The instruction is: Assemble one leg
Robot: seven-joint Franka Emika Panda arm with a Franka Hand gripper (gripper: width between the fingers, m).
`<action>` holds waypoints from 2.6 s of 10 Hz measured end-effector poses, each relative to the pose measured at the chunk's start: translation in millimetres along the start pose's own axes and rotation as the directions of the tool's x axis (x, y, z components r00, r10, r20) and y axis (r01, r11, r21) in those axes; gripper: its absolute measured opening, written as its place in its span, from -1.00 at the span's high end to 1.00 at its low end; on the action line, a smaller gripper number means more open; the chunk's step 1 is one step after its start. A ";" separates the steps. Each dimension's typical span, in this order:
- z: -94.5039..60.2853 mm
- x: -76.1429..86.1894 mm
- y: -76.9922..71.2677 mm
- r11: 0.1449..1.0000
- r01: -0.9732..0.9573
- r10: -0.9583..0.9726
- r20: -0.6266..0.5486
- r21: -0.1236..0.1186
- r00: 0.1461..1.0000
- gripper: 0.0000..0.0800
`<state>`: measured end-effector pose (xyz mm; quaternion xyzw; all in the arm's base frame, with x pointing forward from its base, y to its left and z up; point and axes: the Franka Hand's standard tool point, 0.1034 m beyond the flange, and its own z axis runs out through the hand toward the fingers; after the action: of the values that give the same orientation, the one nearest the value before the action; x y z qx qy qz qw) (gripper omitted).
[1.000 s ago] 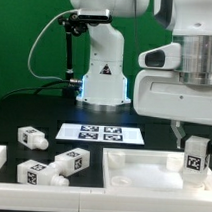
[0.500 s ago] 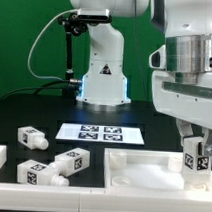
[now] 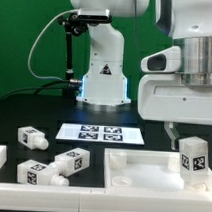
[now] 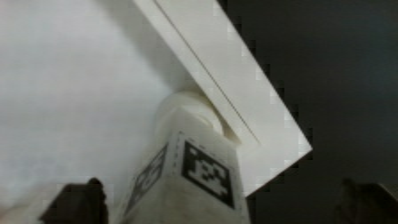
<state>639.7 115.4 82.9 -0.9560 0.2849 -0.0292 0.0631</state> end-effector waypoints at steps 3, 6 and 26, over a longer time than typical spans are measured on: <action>0.5 3.6 2.4 0.946 0.324 -0.324 -0.002 -0.019 0.946 -0.62; 2.1 8.8 2.9 0.864 0.503 -0.503 -0.006 -0.025 0.864 -0.56; 2.2 7.2 10.3 0.985 -0.172 0.173 -0.006 0.008 0.985 -0.62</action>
Offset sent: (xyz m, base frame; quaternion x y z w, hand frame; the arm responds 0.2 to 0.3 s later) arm 0.0148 0.0007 -0.0014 0.0038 -0.0119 -0.3245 0.9458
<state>640.3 103.1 79.4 -0.9274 0.3667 -0.0281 0.0681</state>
